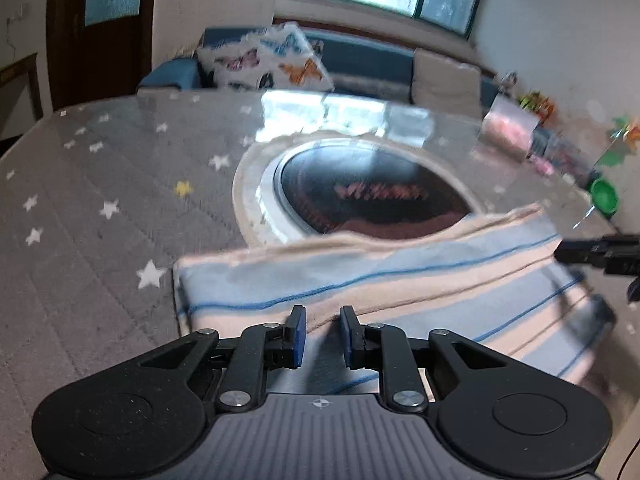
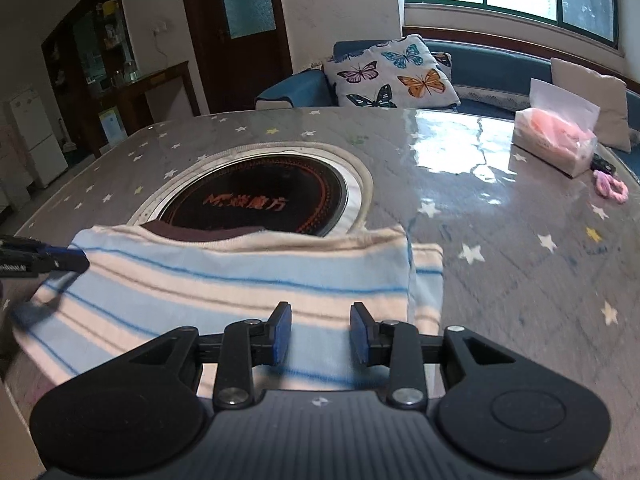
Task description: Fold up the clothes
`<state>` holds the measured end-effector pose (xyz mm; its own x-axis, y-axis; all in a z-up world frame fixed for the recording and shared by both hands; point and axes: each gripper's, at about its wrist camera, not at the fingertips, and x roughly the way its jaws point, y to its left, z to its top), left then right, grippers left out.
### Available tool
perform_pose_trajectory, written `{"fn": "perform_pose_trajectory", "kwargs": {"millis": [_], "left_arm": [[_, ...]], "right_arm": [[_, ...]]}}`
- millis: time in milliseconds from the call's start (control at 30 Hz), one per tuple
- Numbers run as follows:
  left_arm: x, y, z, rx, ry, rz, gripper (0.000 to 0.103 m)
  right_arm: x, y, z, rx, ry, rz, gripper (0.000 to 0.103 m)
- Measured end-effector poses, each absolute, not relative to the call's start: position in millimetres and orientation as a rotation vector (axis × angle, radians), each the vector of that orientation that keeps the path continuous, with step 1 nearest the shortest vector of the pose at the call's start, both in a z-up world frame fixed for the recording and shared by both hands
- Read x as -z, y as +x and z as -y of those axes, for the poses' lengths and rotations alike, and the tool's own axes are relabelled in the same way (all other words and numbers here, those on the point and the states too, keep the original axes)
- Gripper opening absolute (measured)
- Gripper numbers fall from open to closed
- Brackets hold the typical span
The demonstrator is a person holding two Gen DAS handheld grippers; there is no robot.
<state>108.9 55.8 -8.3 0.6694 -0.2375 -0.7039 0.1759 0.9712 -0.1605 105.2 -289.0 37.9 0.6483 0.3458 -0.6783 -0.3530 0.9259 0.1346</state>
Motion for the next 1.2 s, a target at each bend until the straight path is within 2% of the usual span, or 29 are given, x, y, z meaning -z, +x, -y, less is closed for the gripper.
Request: {"fn": "perform_pose_trajectory", "kwargs": {"millis": [333,433,733,1033,1133,1200], "left_arm": [[-4,112,-52,0.254,-0.08,-0.766,0.022],[4,122,-45,0.256,-0.072,-0.795,0.019],[7,121,-52,0.256,-0.093,-0.786,0.021],[-4,108,-74,0.182,-0.139,-0.743,0.025],[-2,99,-86,0.139,-0.144,-0.748,0.034],[3,98,-92,0.127,-0.154,-0.766,0.034]], "right_arm": [[-32,130,292,-0.372,-0.006,-0.782,0.032],[-33,141,290,-0.361,-0.002,-0.767,0.032],[-23,160,294,-0.311,0.015,-0.77,0.031],[-25,157,288,-0.295,-0.033,-0.768,0.032],[-31,148,282,-0.324,-0.06,-0.764,0.036],[-35,140,276,-0.35,-0.081,-0.759,0.037]]}}
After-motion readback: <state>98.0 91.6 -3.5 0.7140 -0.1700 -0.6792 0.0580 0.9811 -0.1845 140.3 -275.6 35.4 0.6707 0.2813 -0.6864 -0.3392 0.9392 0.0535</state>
